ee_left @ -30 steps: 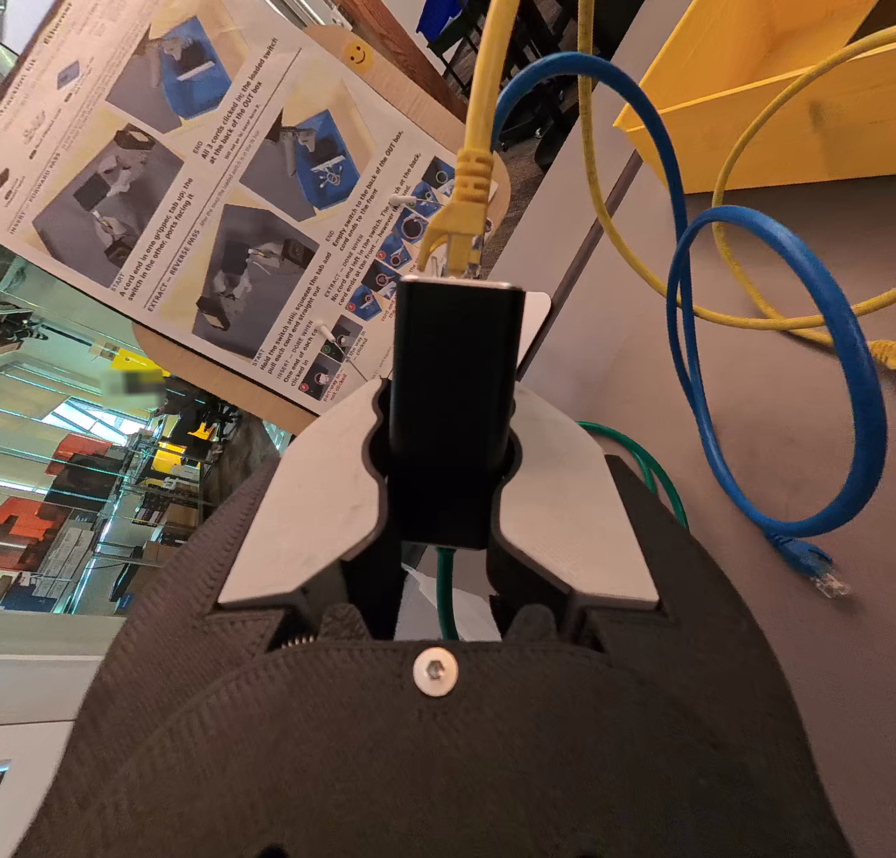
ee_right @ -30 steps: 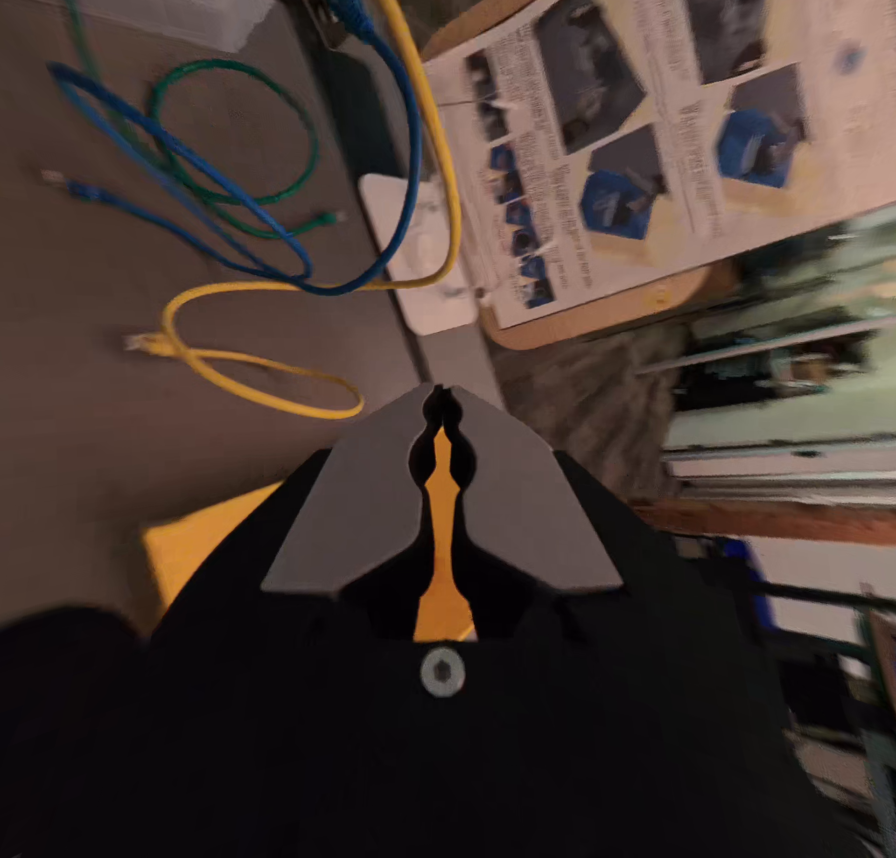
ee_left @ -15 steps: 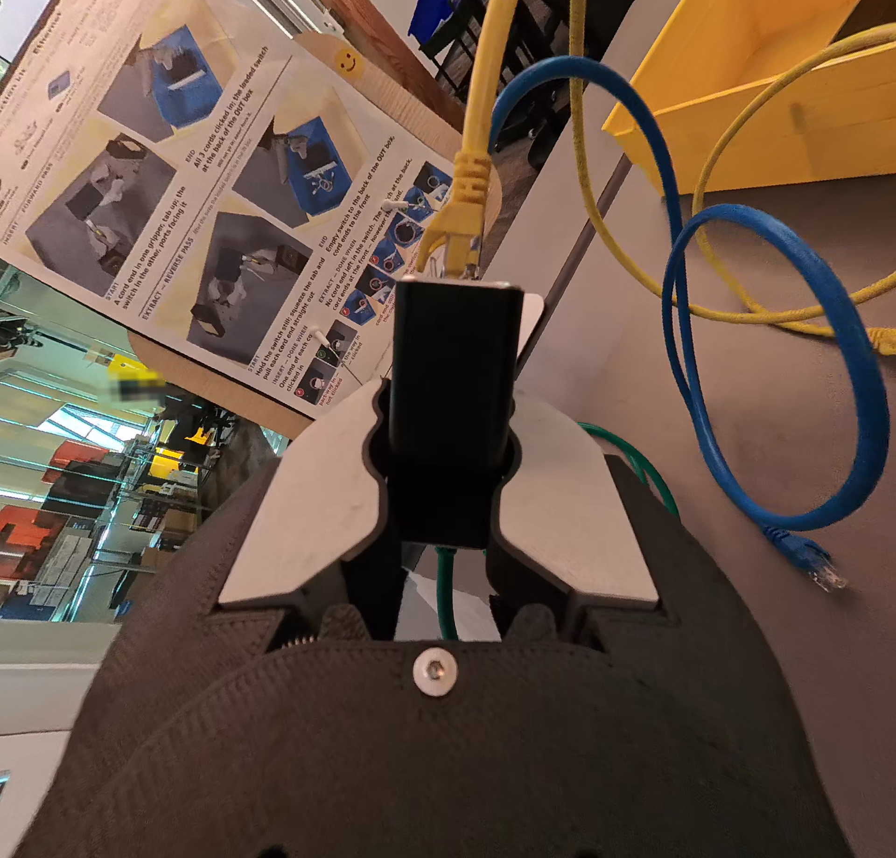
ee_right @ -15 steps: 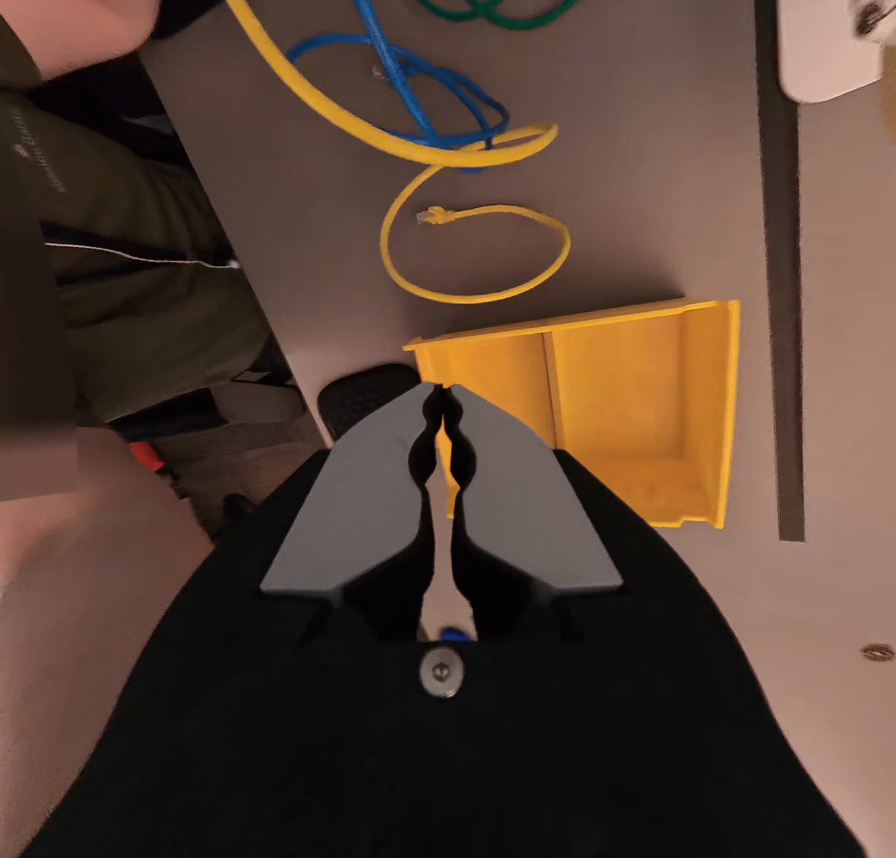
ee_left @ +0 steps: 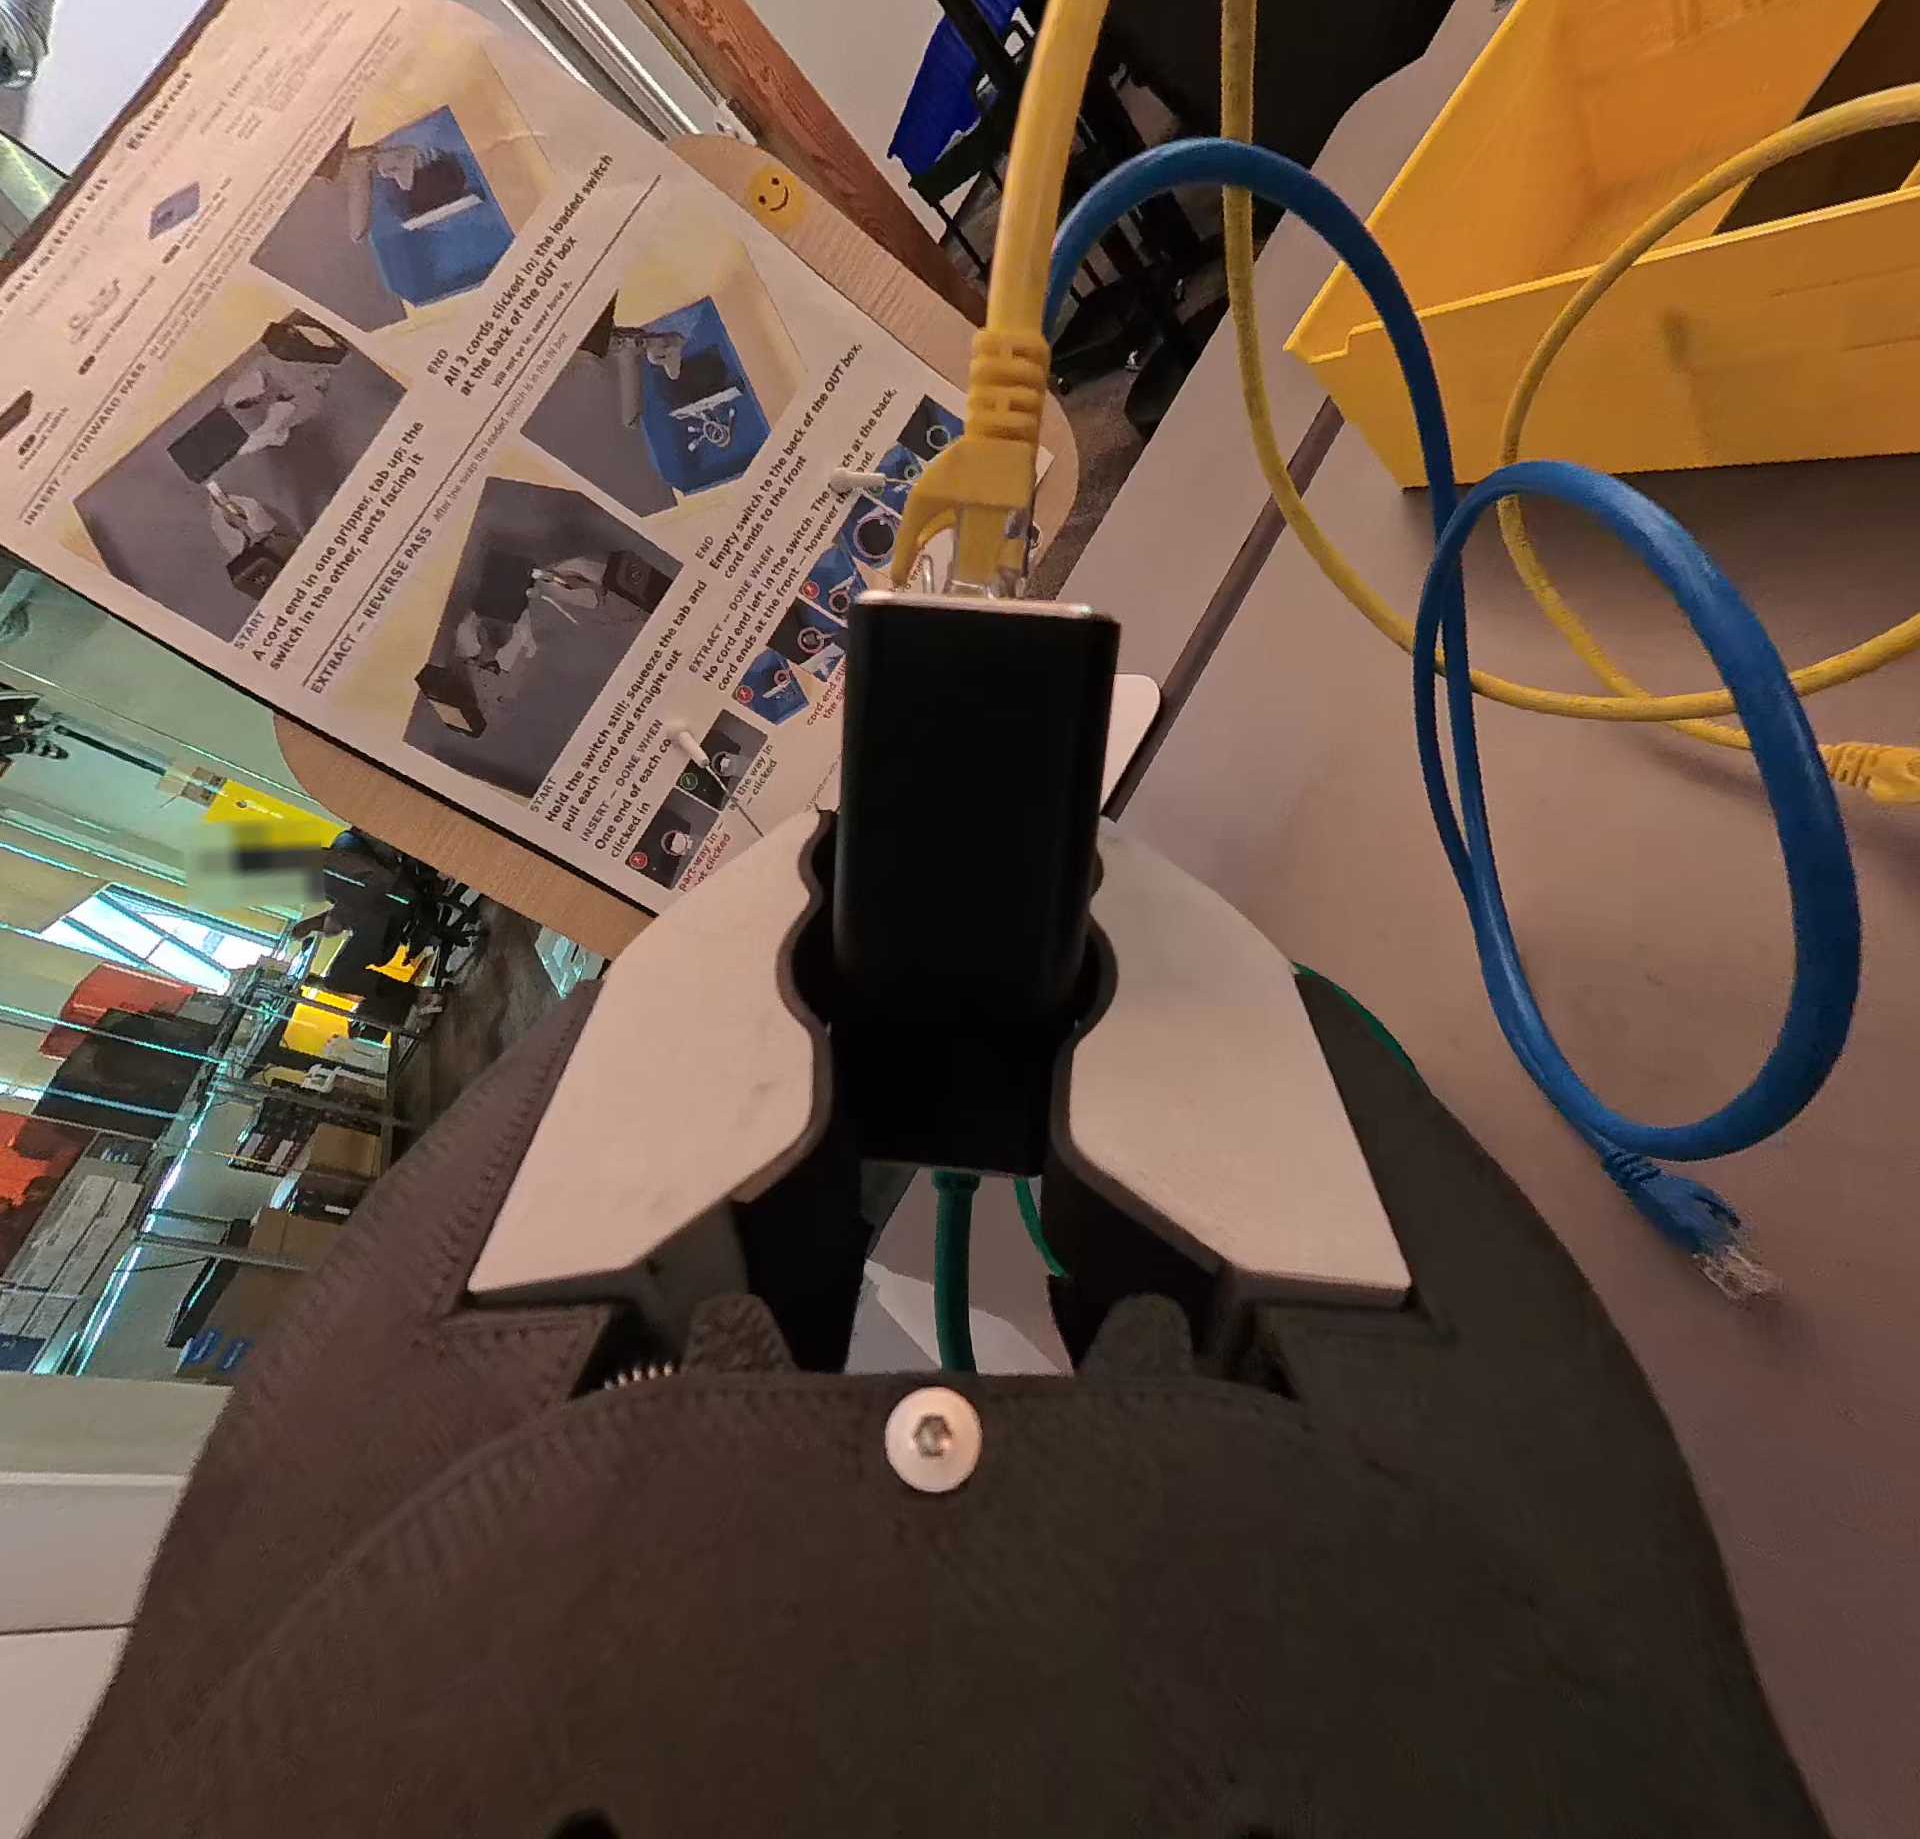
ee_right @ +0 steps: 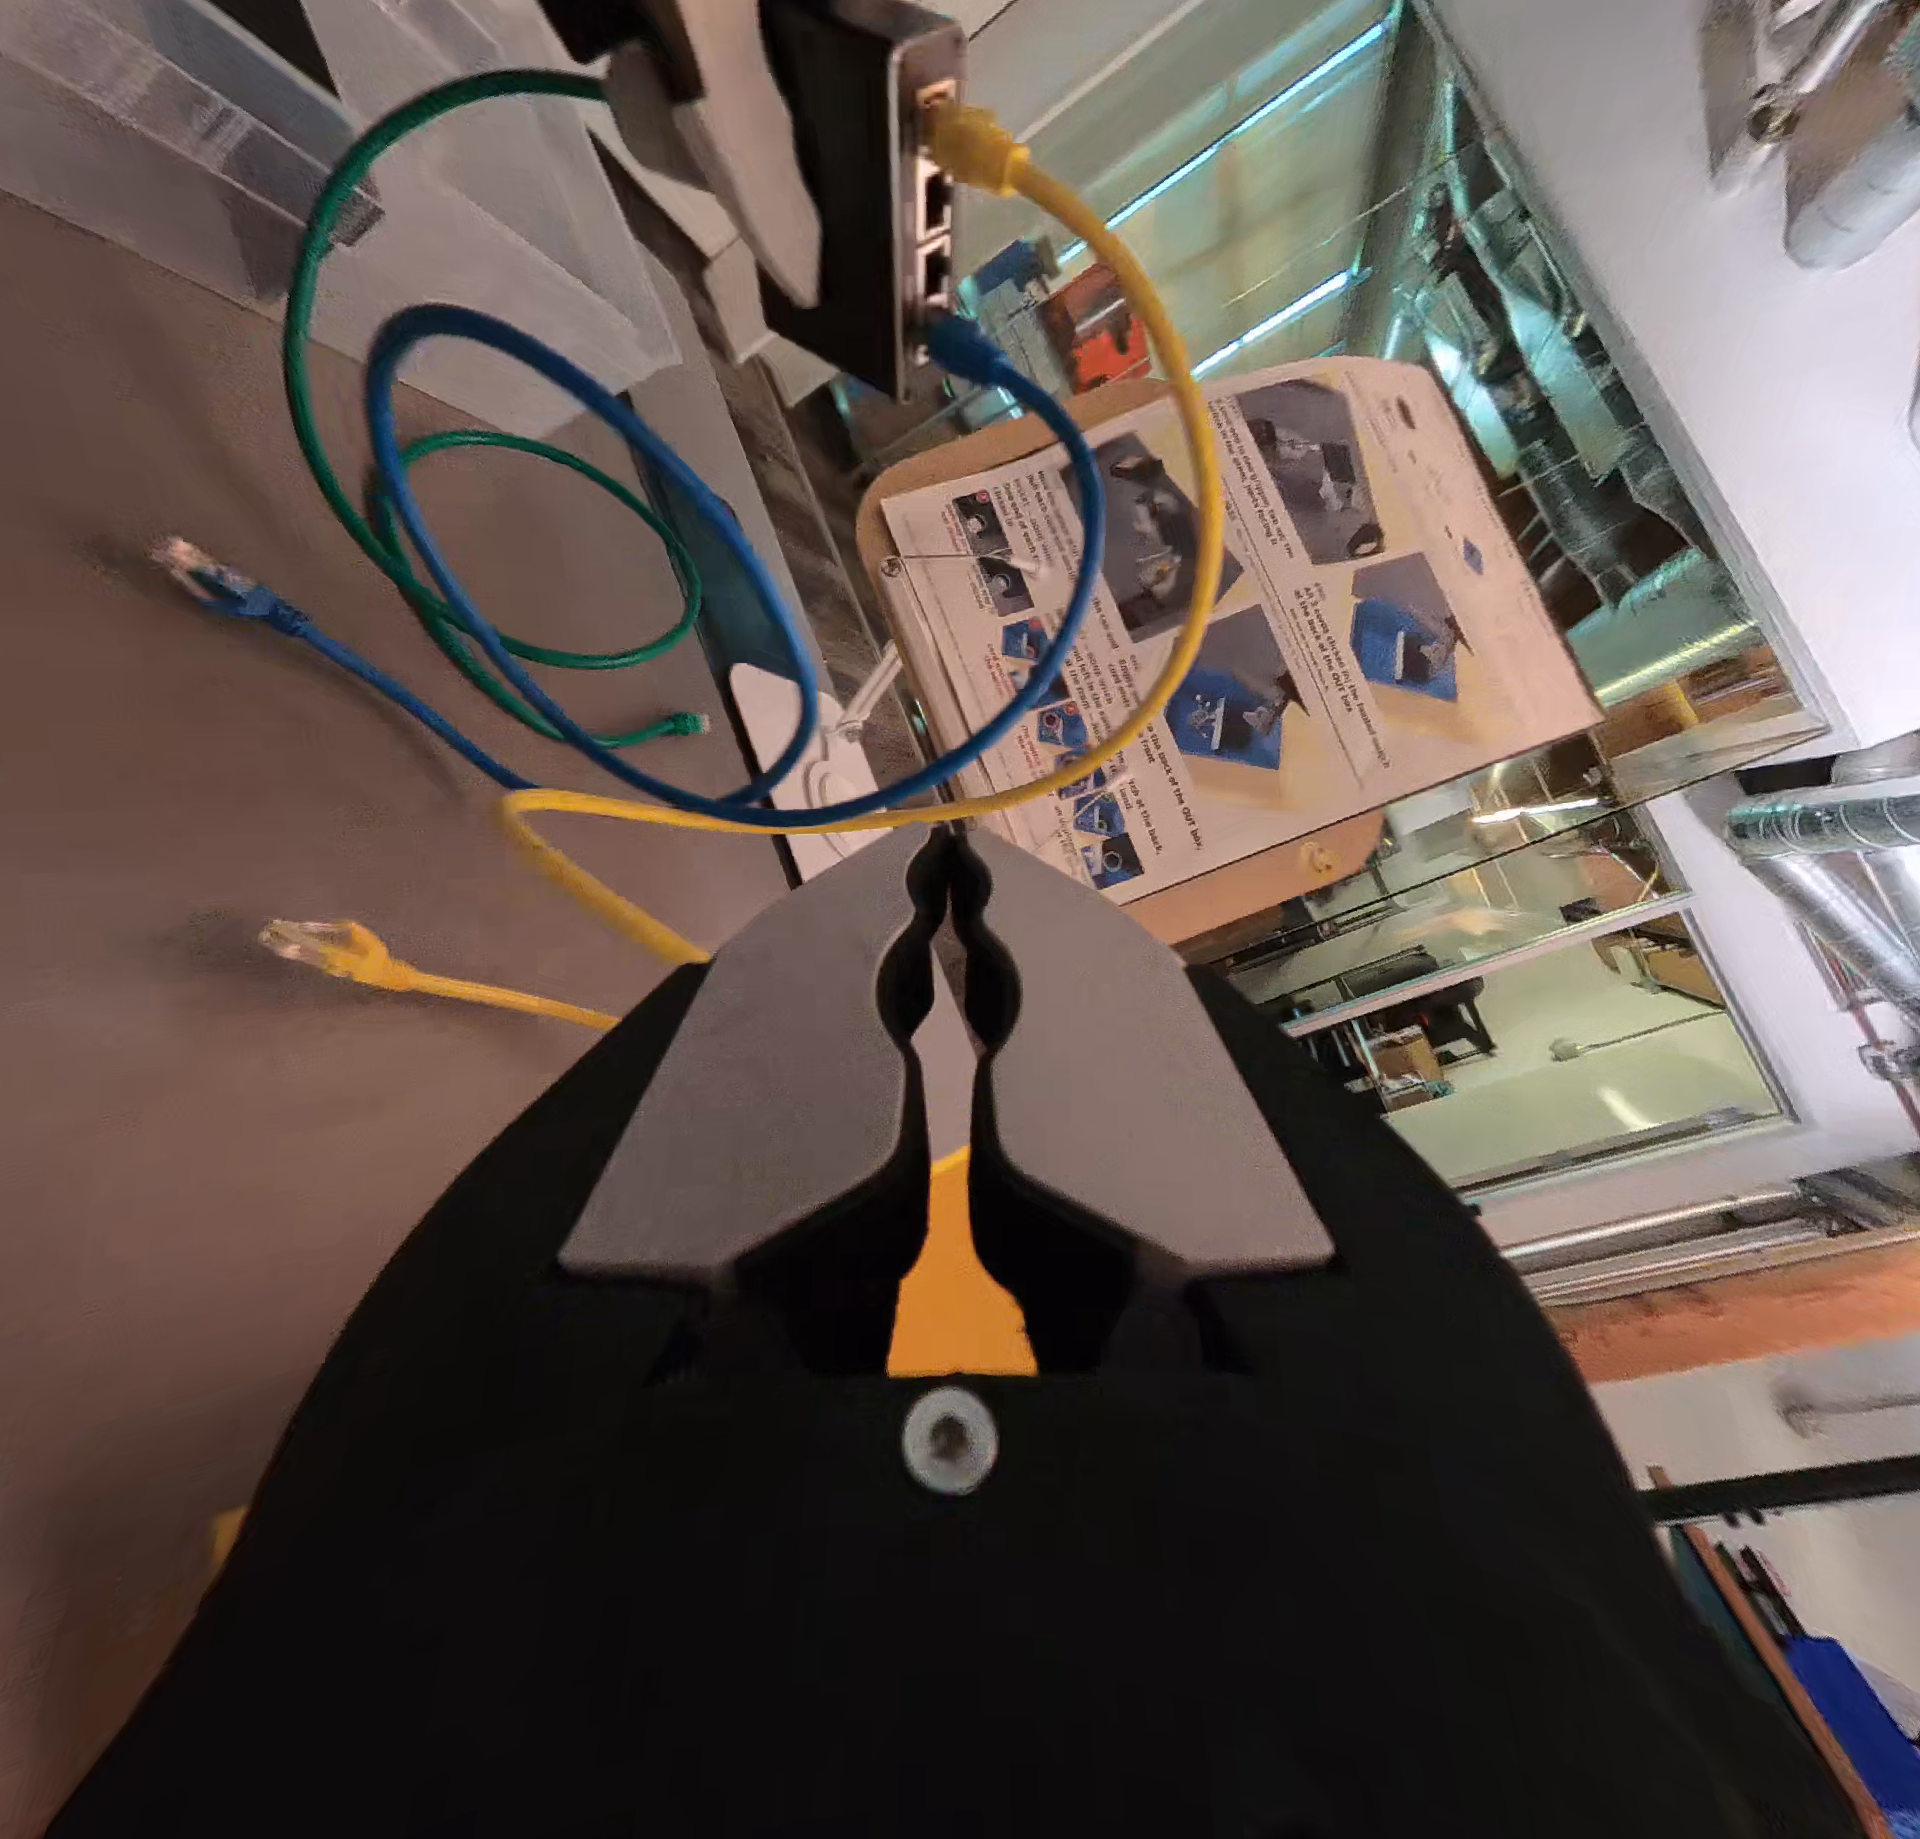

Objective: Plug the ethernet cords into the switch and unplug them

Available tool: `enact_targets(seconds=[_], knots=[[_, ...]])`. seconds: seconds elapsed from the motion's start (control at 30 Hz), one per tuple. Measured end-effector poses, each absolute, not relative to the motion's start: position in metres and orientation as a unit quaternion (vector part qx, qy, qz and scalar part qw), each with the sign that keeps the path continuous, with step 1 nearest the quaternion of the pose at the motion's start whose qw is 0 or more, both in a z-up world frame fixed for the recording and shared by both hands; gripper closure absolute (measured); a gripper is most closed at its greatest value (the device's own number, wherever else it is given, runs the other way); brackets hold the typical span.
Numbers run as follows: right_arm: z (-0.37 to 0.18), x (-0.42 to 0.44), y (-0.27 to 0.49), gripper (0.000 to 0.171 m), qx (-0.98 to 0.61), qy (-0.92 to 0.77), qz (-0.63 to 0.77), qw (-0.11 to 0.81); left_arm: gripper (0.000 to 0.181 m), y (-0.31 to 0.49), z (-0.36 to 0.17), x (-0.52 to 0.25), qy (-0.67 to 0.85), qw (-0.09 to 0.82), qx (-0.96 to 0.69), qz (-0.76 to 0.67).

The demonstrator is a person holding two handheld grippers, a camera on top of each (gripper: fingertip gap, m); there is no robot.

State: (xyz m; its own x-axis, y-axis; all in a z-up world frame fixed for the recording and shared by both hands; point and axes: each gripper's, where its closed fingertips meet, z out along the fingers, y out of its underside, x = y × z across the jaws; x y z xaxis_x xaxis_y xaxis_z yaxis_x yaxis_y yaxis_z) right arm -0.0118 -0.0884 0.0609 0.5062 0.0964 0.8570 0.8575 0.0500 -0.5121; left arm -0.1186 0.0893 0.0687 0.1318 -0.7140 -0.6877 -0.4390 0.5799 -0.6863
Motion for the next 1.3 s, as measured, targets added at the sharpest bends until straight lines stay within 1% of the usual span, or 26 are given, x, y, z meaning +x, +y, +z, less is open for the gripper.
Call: enact_targets(seconds=[0.03, 0.1, 0.17, 0.2, 0.23, 0.3, 0.37, 0.47, 0.53, 0.6, 0.63, 0.87, 1.03, 1.13, 1.2, 1.3], knots=[[0.056, -0.015, -0.088, 0.171, -0.617, -0.384, -0.303, 0.617, 0.141, 0.089, 0.069, -0.118, 0.65, 0.606, -0.444, -0.115], [0.067, -0.023, -0.079, 0.171, -0.609, -0.389, -0.273, 0.635, 0.141, 0.087, 0.068, -0.116, 0.652, 0.605, -0.441, -0.119], [0.089, -0.042, -0.068, 0.171, -0.59, -0.423, -0.239, 0.645, 0.141, 0.085, 0.065, -0.114, 0.658, 0.6, -0.439, -0.119], [0.103, -0.055, -0.062, 0.168, -0.577, -0.44, -0.225, 0.651, 0.141, 0.084, 0.063, -0.113, 0.663, 0.598, -0.436, -0.115], [0.115, -0.068, -0.057, 0.148, -0.562, -0.459, -0.21, 0.656, 0.141, 0.082, 0.06, -0.111, 0.669, 0.596, -0.43, -0.11], [0.124, -0.092, -0.048, 0.134, -0.547, -0.495, -0.178, 0.651, 0.141, 0.074, 0.054, -0.107, 0.686, 0.59, -0.413, -0.101], [0.121, -0.106, -0.036, 0.132, -0.527, -0.527, -0.168, 0.645, 0.141, 0.064, 0.05, -0.102, 0.701, 0.588, -0.393, -0.097], [0.101, -0.107, -0.012, 0.135, -0.532, -0.548, -0.186, 0.618, 0.141, 0.051, 0.043, -0.095, 0.719, 0.583, -0.367, -0.091], [0.088, -0.102, -0.003, 0.142, -0.547, -0.548, -0.185, 0.605, 0.141, 0.046, 0.041, -0.093, 0.726, 0.583, -0.356, -0.081], [0.079, -0.1, -0.002, 0.153, -0.547, -0.549, -0.159, 0.612, 0.141, 0.043, 0.038, -0.09, 0.73, 0.581, -0.352, -0.072], [0.075, -0.099, -0.001, 0.155, -0.545, -0.553, -0.15, 0.612, 0.141, 0.042, 0.035, -0.089, 0.734, 0.578, -0.35, -0.07], [0.055, -0.088, 0.005, 0.156, -0.555, -0.562, -0.13, 0.599, 0.142, 0.036, 0.023, -0.081, 0.747, 0.567, -0.341, -0.059], [0.054, -0.087, 0.01, 0.156, -0.571, -0.553, -0.176, 0.581, 0.142, 0.046, 0.02, -0.082, 0.74, 0.562, -0.368, -0.036], [0.051, -0.091, 0.014, 0.156, -0.583, -0.545, -0.199, 0.569, 0.14, 0.047, 0.022, -0.082, 0.73, 0.58, -0.361, -0.001], [0.048, -0.095, 0.014, 0.156, -0.584, -0.55, -0.217, 0.556, 0.141, 0.042, 0.021, -0.079, 0.73, 0.588, -0.347, 0.004], [0.044, -0.097, 0.012, 0.157, -0.571, -0.564, -0.248, 0.542, 0.143, 0.04, 0.015, -0.078, 0.745, 0.565, -0.353, -0.027]])
